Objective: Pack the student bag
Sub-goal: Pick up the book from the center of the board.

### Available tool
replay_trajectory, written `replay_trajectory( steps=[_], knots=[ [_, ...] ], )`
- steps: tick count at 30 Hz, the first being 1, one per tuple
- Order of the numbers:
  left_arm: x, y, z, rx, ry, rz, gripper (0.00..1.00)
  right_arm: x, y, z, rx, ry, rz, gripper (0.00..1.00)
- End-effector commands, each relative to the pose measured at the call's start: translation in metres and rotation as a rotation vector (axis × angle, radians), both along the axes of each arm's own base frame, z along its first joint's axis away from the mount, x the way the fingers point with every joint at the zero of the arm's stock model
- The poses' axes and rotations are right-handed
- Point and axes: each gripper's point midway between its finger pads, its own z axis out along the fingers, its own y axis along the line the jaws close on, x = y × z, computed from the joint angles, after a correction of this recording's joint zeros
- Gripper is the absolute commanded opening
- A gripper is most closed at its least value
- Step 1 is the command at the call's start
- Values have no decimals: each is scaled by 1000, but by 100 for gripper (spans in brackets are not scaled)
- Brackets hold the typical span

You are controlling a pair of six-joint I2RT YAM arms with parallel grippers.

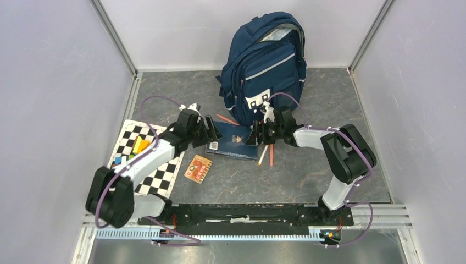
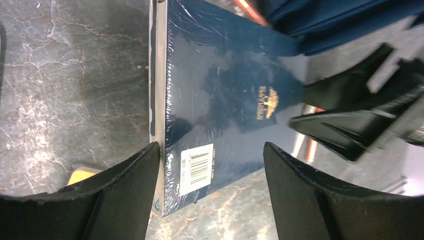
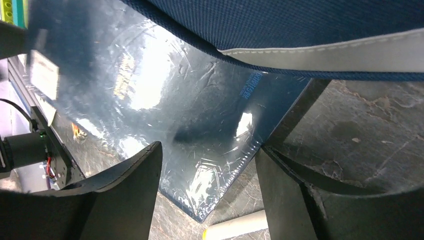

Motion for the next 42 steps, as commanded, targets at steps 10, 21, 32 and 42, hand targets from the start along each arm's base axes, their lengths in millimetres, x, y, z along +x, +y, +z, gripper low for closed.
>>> replay_trajectory(
  steps=[10,21,32,42],
  knots=[
    [-52,25,54,-134,-30,168,82,-57,25,-37,-151,105,253,70],
    [-63,75,15,82,79,296,100,-60,10,-50,-242,105,220,70],
    [-24,55,-13,-123,60,243,99,-65,6,-51,-246,104,214,77],
    [2,60,-35,-150,9,216,92,-70,5,-49,-230,98,213,77]
  ],
)
